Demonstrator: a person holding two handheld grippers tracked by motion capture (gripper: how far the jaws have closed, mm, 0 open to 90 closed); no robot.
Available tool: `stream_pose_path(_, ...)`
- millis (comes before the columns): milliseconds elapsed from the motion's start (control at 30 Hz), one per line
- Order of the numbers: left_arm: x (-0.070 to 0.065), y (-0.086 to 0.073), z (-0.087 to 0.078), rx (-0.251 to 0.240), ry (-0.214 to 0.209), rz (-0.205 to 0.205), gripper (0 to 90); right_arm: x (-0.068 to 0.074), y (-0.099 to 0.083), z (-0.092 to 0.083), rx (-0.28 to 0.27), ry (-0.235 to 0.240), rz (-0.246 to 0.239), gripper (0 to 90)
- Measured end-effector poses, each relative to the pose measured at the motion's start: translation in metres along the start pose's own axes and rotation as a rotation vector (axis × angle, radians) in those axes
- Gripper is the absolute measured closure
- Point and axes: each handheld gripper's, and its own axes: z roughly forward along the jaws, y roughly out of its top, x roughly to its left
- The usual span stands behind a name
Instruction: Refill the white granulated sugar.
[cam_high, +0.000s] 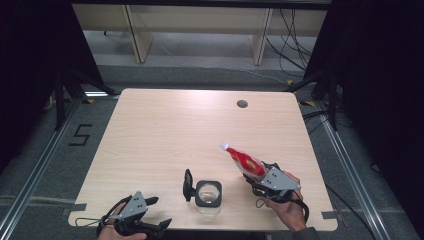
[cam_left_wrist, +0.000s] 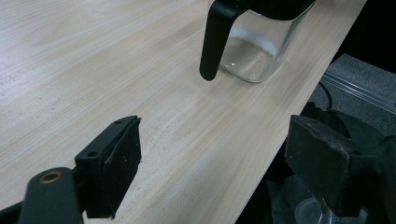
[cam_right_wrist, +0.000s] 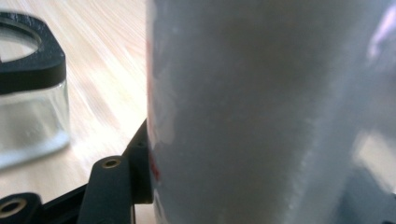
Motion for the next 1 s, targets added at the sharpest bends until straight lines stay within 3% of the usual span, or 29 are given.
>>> stream_pose_path(100, 0.000, 0.000, 0.000, 0.000, -0.002, -0.003, 17.8, 0.004, 0.004, -0.004, 0.029, -0.019, -0.043, 42.6)
stream_pose_path(133, 0.001, 0.000, 0.000, -0.003, -0.004, 0.026, 17.8, 0.006, 0.007, -0.007, 0.032, -0.043, -0.107, 42.6)
stream_pose_path(200, 0.002, 0.000, 0.000, 0.005, -0.001, 0.033, 17.8, 0.008, 0.008, -0.009, 0.038, -0.048, -0.115, 42.7)
stream_pose_path(233, 0.002, -0.001, 0.001, -0.002, 0.000, 0.031, 17.8, 0.010, 0.010, -0.011, 0.043, -0.060, -0.160, 42.6)
stream_pose_path(300, 0.002, -0.002, 0.002, 0.006, 0.007, 0.015, 17.8, 0.014, 0.013, -0.016, 0.050, -0.063, -0.189, 42.7)
stream_pose_path(367, 0.003, -0.001, 0.002, 0.016, 0.001, 0.033, 17.8, 0.018, 0.014, -0.021, 0.056, -0.072, -0.201, 42.7)
stream_pose_path(400, 0.002, -0.001, 0.002, -0.004, 0.002, 0.030, 17.8, 0.020, 0.016, -0.026, 0.069, -0.096, -0.264, 42.7)
stream_pose_path(467, 0.001, -0.002, 0.002, 0.000, 0.005, 0.006, 17.8, 0.023, 0.016, -0.031, 0.092, -0.115, -0.292, 42.7)
stream_pose_path(533, 0.001, -0.002, 0.002, -0.001, 0.007, 0.002, 17.8, 0.025, 0.016, -0.033, 0.099, -0.121, -0.305, 42.8)
stream_pose_path(567, 0.003, -0.002, 0.001, 0.022, 0.016, 0.018, 17.8, 0.028, 0.016, -0.037, 0.107, -0.117, -0.323, 42.8)
stream_pose_path(633, 0.002, -0.002, 0.001, 0.010, 0.012, 0.003, 17.8, 0.030, 0.017, -0.040, 0.109, -0.134, -0.352, 42.7)
stream_pose_path(700, 0.002, -0.002, 0.002, 0.002, 0.009, 0.007, 17.8, 0.035, 0.018, -0.045, 0.135, -0.150, -0.422, 42.8)
stream_pose_path(767, 0.001, -0.002, 0.003, -0.007, 0.007, -0.010, 17.8, 0.037, 0.018, -0.047, 0.144, -0.159, -0.428, 42.8)
stream_pose_path(833, 0.002, -0.002, 0.002, -0.002, 0.008, 0.000, 17.8, 0.043, 0.020, -0.051, 0.171, -0.171, -0.500, 42.9)
stream_pose_path(867, 0.001, -0.002, 0.003, -0.008, 0.007, -0.011, 17.8, 0.043, 0.020, -0.051, 0.171, -0.171, -0.500, 42.9)
stream_pose_path(900, 0.001, -0.002, 0.002, -0.002, 0.012, -0.008, 17.8, 0.045, 0.022, -0.052, 0.173, -0.185, -0.578, 42.9)
stream_pose_path(933, 0.003, -0.002, 0.002, 0.000, 0.008, 0.023, 17.8, 0.050, 0.021, -0.053, 0.190, -0.193, -0.555, 42.9)
stream_pose_path(967, 0.003, -0.002, 0.002, 0.000, 0.008, 0.023, 17.8, 0.052, 0.021, -0.054, 0.199, -0.201, -0.593, 42.9)
stream_pose_path(1000, 0.003, -0.002, 0.002, 0.001, 0.008, 0.021, 17.8, 0.052, 0.021, -0.054, 0.199, -0.201, -0.593, 42.9)
